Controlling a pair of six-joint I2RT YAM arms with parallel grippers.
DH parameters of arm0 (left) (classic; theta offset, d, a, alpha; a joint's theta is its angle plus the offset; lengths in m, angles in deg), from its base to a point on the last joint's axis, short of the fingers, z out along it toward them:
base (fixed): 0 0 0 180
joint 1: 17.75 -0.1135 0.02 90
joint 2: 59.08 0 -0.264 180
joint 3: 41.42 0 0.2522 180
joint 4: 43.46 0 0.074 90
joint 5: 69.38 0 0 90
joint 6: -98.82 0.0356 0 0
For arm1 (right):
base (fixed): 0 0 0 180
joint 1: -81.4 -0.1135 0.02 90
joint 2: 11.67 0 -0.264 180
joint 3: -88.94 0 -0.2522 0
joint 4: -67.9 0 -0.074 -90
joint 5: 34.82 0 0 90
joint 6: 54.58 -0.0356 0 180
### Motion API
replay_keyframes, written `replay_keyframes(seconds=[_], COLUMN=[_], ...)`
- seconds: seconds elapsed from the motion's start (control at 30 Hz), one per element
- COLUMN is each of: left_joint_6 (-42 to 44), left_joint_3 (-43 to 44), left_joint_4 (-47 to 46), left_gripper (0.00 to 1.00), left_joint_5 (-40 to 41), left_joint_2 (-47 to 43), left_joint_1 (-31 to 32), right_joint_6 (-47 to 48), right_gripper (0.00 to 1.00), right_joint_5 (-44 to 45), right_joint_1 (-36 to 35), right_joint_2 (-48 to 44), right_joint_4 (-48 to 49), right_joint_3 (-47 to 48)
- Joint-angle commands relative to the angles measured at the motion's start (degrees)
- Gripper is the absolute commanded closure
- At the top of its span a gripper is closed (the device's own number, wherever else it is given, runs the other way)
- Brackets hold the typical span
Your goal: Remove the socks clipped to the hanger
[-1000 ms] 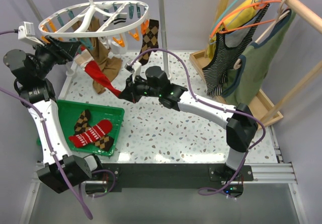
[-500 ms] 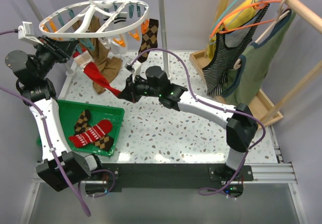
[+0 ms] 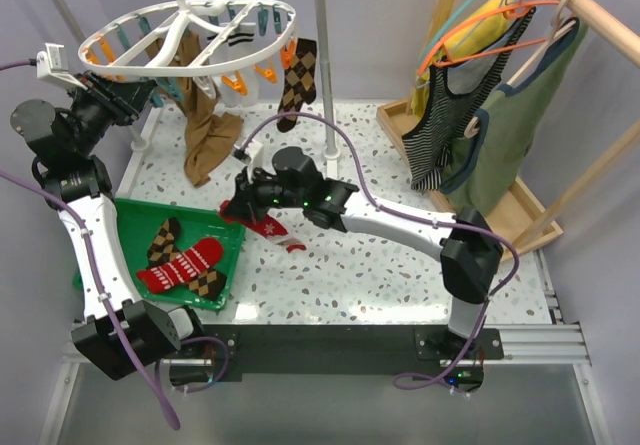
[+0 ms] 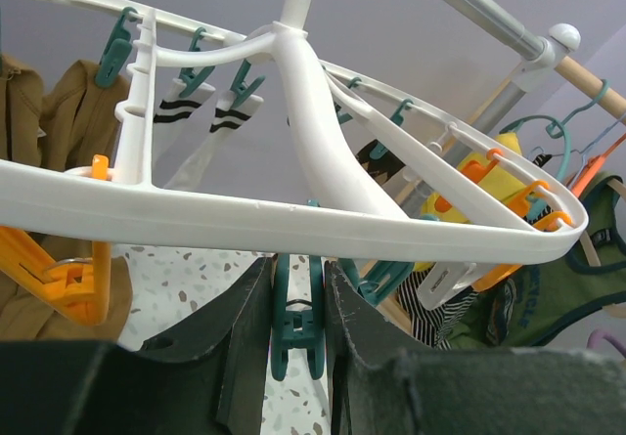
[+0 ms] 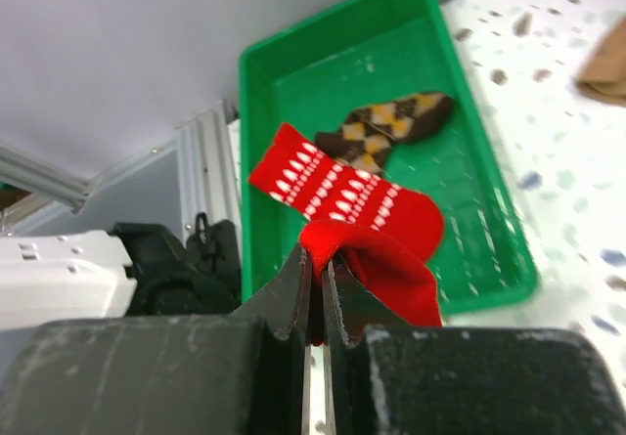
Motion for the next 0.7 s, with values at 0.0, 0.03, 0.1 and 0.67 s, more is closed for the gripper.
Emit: replay_keyframes(seconds=[0.0,0.03,0.1,0.67], left_joint_6=[0.31,0.40,0.49,1.45], left_joint_3=[1.07,1.07,1.16,2.30], left_joint_4=[0.24,0.42,0.68,2.88], left_gripper=[0.97,0.97,0.97,0.97], left_joint_5=[0.26,0.35,0.35,0.61], left_joint_2=[-0.57,-0.74,-0.83,-1.10], left_joint_1=[-0.49,-0.40,-0.40,-0.40], right_joint_6=[-0.11,-0.29,-0.03,-7.49], right_gripper=[1.00,1.00,1.00,1.00], right_joint_5=[-1.02,-1.11,-0.85,-3.57], right_joint_1=[-3.10,-4.24,-5.39,-8.82], right_joint_2=[4.69,5.30,6.36,17.87], right_joint_4=[-0.60,-0.60,-1.04,-1.83], right_joint_3=[7.40,9.41,11.27,21.99])
